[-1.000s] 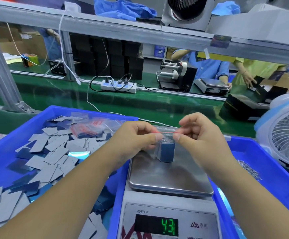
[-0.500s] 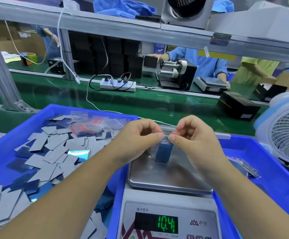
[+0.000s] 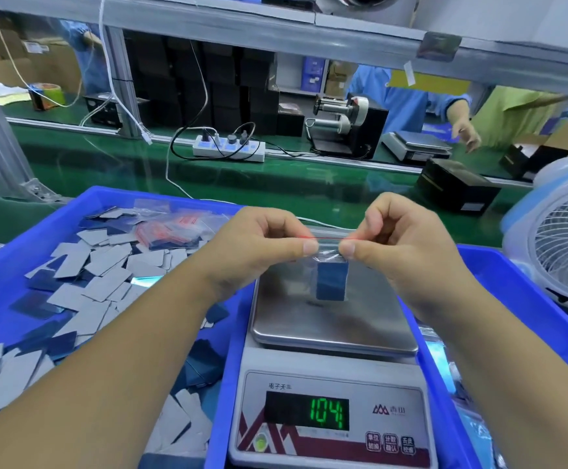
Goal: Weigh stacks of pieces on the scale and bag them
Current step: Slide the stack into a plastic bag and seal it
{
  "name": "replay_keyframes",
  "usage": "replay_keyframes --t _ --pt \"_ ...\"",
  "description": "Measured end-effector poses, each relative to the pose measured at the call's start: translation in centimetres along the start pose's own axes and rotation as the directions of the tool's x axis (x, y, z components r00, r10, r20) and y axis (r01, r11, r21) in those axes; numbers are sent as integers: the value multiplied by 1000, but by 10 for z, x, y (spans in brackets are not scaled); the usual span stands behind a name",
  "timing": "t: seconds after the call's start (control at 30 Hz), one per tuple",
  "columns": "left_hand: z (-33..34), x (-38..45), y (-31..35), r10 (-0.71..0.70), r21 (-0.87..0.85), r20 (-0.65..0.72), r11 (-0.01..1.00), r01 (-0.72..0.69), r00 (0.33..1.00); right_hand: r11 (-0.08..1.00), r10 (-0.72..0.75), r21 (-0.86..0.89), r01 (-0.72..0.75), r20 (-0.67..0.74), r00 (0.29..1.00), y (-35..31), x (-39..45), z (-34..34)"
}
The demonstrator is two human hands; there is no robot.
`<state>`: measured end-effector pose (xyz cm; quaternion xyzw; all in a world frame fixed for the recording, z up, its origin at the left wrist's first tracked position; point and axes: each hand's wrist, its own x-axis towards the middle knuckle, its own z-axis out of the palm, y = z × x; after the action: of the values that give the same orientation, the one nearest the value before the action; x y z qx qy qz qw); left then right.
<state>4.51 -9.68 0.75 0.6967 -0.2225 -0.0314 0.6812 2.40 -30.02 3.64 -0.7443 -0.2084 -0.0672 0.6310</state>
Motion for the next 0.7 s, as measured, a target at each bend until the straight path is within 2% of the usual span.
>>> replay_keyframes --t 0.13,0.23,0.27,0.33,0.4,0.5,0.7 --pt "-4 1 2 -61 80 0 995 61 998 996 73 56 -75 31 997 0 3 -3" --pt "-3 0 -1 -128 146 -21 981 130 992 971 212 117 -210 -6 977 9 6 -4" --pt "-1 1 -2 -142 197 -50 969 149 989 960 267 93 -263 -26 963 14 6 -3" --pt "4 1 -6 -104 447 -106 884 140 989 941 323 -72 -330 -91 942 27 6 -2" --pt "9 1 -6 -23 643 -99 762 81 995 900 278 -301 -315 -160 947 37 6 -2" --pt "7 3 -8 70 697 -135 716 44 988 806 141 -549 -221 -185 973 39 7 -2" --pt "-6 6 -14 51 615 -258 779 123 965 766 62 -626 -145 -153 986 34 7 1"
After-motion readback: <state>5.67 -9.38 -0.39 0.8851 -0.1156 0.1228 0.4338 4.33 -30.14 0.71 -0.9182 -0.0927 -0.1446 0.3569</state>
